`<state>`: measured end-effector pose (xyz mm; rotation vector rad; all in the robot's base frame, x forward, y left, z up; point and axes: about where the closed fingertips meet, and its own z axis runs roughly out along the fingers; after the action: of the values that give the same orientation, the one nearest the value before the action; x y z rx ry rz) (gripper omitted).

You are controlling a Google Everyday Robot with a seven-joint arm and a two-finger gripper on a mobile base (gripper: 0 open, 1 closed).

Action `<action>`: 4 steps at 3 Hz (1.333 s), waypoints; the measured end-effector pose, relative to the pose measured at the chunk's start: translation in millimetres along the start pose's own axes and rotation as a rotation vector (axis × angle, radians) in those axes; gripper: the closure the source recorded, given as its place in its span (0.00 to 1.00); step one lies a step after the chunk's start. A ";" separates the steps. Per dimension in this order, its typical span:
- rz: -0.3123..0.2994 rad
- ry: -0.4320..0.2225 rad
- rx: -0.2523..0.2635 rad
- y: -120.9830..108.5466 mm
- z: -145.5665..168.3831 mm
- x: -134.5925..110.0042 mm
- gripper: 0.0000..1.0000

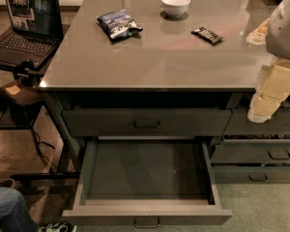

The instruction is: Place blue chip bag into middle drawer

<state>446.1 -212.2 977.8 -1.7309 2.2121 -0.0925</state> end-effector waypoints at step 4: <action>-0.030 -0.116 -0.007 -73.4 30.1 -59.5 0.00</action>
Offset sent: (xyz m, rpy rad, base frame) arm 0.1349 0.0488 -0.0054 0.0921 0.0405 0.0129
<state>535.8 -170.0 980.7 -1.7276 2.1067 0.0083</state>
